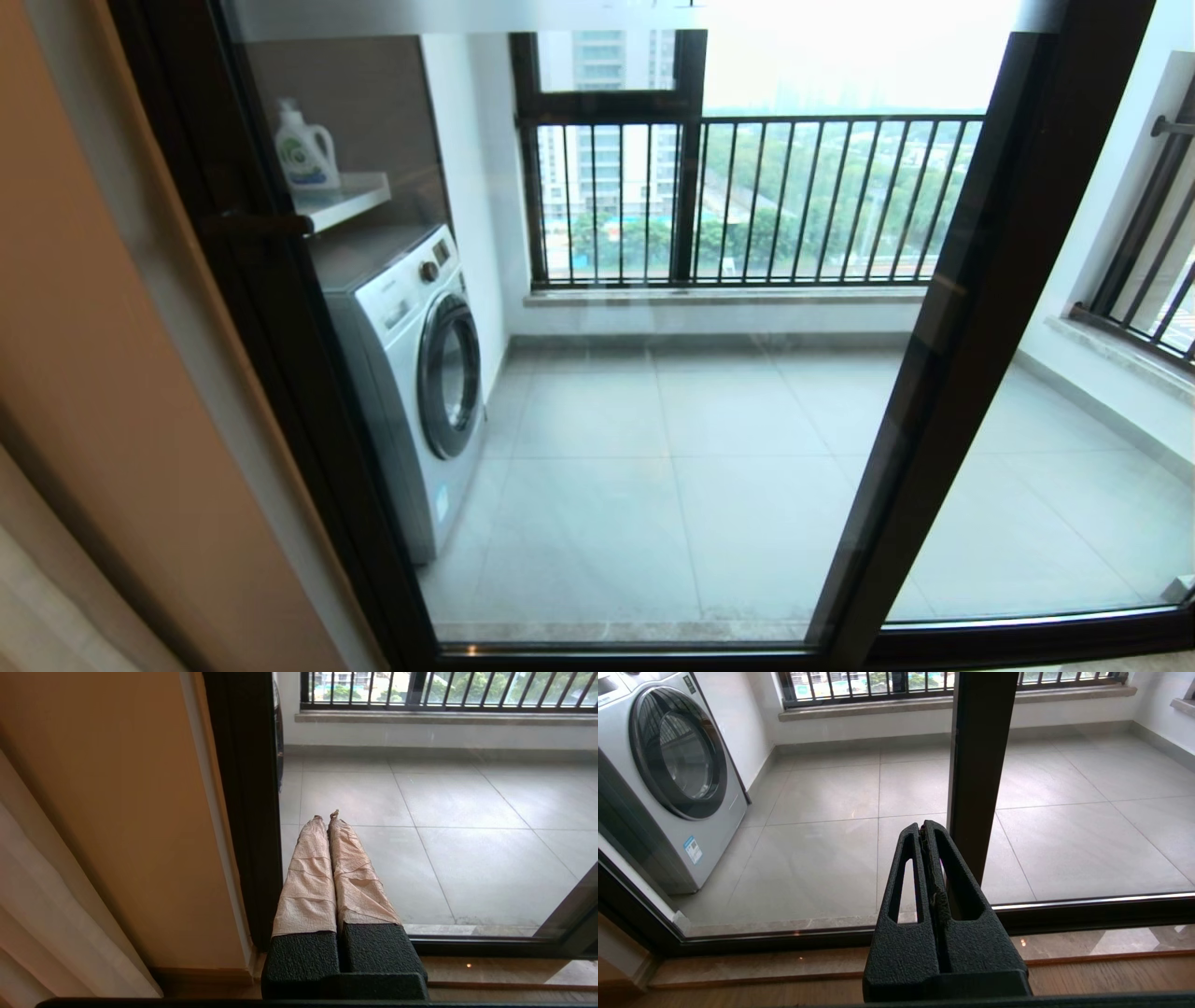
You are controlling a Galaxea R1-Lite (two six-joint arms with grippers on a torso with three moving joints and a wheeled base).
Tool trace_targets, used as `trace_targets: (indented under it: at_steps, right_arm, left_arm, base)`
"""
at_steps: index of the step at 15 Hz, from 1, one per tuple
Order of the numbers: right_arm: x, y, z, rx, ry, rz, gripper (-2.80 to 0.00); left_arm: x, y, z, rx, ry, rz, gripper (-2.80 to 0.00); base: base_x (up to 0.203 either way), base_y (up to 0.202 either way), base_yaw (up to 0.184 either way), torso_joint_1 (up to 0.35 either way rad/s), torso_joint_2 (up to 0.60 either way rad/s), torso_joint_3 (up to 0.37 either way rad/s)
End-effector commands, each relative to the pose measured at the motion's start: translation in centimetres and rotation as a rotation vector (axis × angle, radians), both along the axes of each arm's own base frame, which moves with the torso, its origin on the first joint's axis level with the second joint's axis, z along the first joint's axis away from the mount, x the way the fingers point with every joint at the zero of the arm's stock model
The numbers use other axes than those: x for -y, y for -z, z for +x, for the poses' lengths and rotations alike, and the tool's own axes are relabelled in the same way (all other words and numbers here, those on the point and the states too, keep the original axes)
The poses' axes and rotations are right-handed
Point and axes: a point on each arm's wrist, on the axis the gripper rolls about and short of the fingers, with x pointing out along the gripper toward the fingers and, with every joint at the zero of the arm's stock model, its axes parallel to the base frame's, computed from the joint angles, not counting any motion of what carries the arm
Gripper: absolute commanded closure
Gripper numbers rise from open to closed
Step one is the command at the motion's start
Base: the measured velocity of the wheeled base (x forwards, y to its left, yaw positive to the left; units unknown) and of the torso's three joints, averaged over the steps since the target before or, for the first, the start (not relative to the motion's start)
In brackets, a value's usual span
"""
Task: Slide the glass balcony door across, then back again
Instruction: Open the slid door
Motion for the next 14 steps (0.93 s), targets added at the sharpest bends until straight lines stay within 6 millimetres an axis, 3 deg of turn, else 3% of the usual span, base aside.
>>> trace_targets:
  at_steps: [1,14]
  right_arm:
    - [0.0,0.01,0.0,-0.002,0.0,0.0,0.0]
    - [0.0,0.01,0.0,-0.002,0.0,0.0,0.0]
  left_arm:
    - [0.0,0.0,0.01,-0.002,0.001,0.0,0.0]
    - [0.0,-0.01,0.01,-0.001,0.0,0.006,0.0]
  base:
    - [0.0,0.0,0.0,0.0,0.0,0.0]
    - [0.0,0.0,0.0,0.0,0.0,0.0]
